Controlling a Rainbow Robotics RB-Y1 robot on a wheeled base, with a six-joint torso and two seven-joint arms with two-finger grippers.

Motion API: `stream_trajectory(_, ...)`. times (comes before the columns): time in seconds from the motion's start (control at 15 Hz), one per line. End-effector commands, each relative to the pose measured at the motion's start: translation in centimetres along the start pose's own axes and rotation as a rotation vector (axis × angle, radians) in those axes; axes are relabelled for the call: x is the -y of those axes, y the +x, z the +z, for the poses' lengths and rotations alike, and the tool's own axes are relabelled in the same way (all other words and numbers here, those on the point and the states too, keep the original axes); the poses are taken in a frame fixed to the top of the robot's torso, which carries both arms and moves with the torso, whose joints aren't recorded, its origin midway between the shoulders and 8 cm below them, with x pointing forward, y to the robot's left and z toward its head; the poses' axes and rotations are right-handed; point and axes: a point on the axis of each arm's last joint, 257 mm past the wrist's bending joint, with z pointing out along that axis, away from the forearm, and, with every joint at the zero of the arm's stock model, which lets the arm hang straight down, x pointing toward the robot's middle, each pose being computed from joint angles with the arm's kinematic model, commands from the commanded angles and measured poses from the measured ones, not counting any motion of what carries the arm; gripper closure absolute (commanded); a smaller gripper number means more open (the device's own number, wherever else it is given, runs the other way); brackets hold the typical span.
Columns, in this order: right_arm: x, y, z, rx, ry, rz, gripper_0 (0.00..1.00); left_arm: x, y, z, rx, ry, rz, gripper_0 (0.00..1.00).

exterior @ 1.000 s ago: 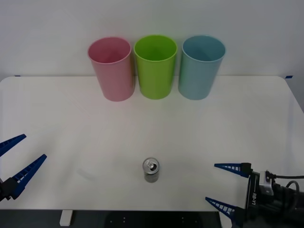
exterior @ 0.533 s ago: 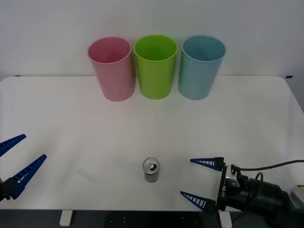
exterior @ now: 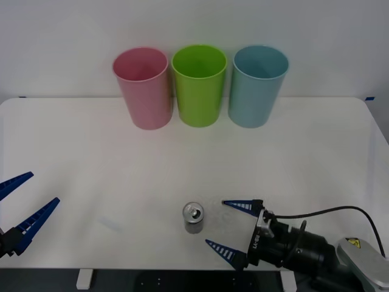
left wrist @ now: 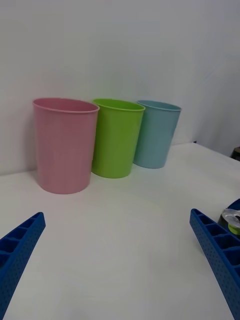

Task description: Grasp the object on the table and drop it into the matching bin: aluminum can to the light blue bin, PET bottle to the pink bin.

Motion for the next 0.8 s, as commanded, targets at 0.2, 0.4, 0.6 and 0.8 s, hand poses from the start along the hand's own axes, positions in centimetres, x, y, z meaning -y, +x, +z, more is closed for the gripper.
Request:
stream_trajectory(0.2,-0.6,0.1,1.3,-0.003,0.007,-0.011,0.00,0.0,0.0,0.0,0.000,0.000,0.000,0.00)
stream_trajectory(0.4,-0.7,0.2,2.1,-0.004,0.020,-0.012,0.00,0.0,0.0,0.0,0.000,0.000,0.000,0.00)
stream_trajectory(0.6,-0.6,0.2,3.3,-0.011,0.042,-0.014,0.00,0.0,0.0,0.0,0.000,0.000,0.000,0.00)
stream_trajectory(0.8,-0.6,0.3,4.9,-0.023,0.063,-0.019,0.00,0.0,0.0,0.0,0.000,0.000,0.000,0.00)
